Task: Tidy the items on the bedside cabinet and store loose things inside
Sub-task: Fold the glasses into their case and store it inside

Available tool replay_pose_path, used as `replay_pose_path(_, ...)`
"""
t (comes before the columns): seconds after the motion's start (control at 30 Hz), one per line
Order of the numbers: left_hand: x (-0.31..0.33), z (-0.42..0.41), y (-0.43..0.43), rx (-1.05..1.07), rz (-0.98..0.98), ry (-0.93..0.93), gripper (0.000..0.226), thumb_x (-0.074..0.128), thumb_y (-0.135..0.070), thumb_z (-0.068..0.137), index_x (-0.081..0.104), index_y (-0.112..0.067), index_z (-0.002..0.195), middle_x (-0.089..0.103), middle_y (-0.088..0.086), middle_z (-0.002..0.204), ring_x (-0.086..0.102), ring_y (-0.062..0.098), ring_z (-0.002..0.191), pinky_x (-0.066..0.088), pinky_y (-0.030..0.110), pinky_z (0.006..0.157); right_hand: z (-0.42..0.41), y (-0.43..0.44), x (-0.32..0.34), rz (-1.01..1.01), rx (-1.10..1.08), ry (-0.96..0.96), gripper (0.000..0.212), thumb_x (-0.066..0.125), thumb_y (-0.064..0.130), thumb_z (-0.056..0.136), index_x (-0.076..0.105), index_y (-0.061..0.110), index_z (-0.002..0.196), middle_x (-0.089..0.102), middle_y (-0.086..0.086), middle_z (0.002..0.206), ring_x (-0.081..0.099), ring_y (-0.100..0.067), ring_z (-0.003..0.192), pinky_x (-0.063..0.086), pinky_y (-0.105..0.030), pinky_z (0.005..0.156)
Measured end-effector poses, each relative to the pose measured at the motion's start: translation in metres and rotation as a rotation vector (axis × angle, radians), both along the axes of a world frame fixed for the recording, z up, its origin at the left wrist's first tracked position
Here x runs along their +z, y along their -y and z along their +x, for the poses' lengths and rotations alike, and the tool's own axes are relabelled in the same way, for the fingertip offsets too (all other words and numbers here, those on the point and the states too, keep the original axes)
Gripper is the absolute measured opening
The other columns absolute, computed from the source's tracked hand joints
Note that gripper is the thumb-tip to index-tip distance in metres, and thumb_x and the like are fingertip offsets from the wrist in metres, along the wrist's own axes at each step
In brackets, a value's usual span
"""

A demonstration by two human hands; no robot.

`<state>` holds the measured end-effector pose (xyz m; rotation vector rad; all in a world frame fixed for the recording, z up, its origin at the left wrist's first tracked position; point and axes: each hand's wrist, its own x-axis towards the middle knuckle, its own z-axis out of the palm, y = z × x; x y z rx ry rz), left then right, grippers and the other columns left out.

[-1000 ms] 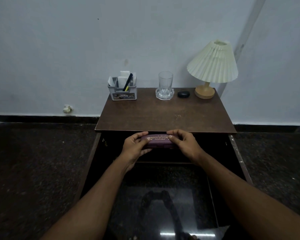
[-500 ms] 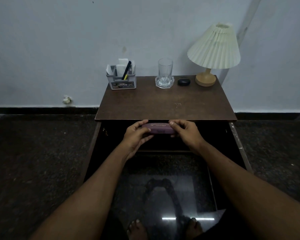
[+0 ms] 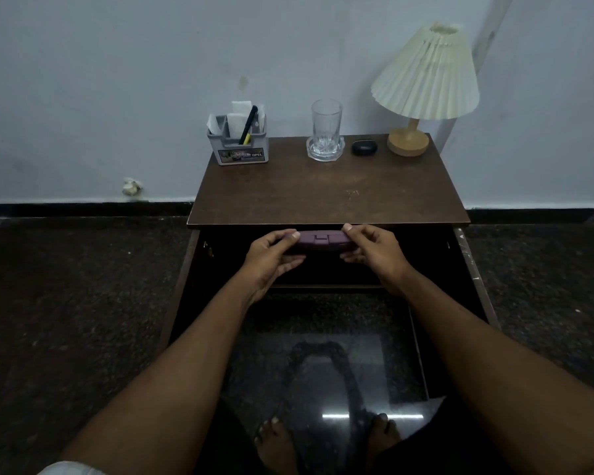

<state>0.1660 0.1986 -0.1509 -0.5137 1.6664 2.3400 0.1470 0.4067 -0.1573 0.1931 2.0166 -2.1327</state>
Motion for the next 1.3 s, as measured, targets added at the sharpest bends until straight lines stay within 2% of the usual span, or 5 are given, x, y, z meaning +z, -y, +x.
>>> replay_pose_path(0.3, 0.002, 0.002, 0.0, -0.04, -0.081, 0.005, 0.029, 0.065, -0.032, 0.093, 0.065, -0.008, 0.109, 0.071, 0.016, 0.102, 0.071, 0.028, 0.08, 0.061, 0.03, 0.077, -0.001, -0.003, 0.003, 0.088, -0.019, 0.009, 0.048, 0.062, 0.039, 0.094, 0.067, -0.009, 0.096, 0.069, -0.018, 0.071, 0.065, -0.028, 0.053, 0.053, -0.032, 0.056)
replay_pose_path(0.53, 0.003, 0.001, 0.0, -0.053, -0.111, 0.041, 0.031, 0.065, -0.039, 0.091, 0.062, -0.013, 0.108, 0.068, 0.015, 0.093, 0.067, 0.025, 0.063, 0.058, 0.028, 0.062, -0.001, -0.003, 0.008, 0.094, 0.004, 0.06, 0.043, 0.065, 0.045, 0.091, 0.067, 0.004, 0.08, 0.066, -0.014, 0.058, 0.066, -0.031, 0.05, 0.054, -0.028, 0.047)
replay_pose_path(0.7, -0.005, 0.002, 0.0, -0.079, 0.018, 0.104, 0.011, 0.064, -0.014, 0.093, 0.064, -0.009, 0.103, 0.067, 0.02, 0.108, 0.069, 0.031, 0.085, 0.059, 0.035, 0.082, -0.003, -0.015, 0.0, -0.051, 0.073, 0.212, 0.024, 0.069, 0.025, 0.092, 0.066, 0.002, 0.097, 0.066, -0.02, 0.086, 0.067, -0.026, 0.064, 0.06, -0.029, 0.06)
replay_pose_path(1.0, -0.041, -0.009, -0.059, -0.034, -0.002, 0.169, 0.045, 0.052, 0.018, 0.086, 0.059, -0.006, 0.123, 0.058, 0.02, 0.127, 0.059, 0.033, 0.119, 0.052, 0.037, 0.095, -0.007, -0.068, -0.031, -0.054, -0.046, 0.37, 0.032, 0.072, 0.0, 0.082, 0.064, -0.001, 0.113, 0.066, -0.018, 0.111, 0.064, -0.026, 0.103, 0.058, -0.038, 0.086)
replay_pose_path(1.3, -0.083, -0.05, -0.141, 0.14, 0.004, 0.198, 0.039, 0.053, 0.009, 0.092, 0.049, -0.003, 0.129, 0.063, 0.014, 0.103, 0.062, 0.016, 0.081, 0.055, 0.026, 0.074, -0.018, -0.103, -0.066, 0.032, -0.113, 0.468, 0.04, 0.077, 0.001, 0.079, 0.063, -0.003, 0.116, 0.071, -0.021, 0.11, 0.068, -0.023, 0.082, 0.058, -0.031, 0.057)
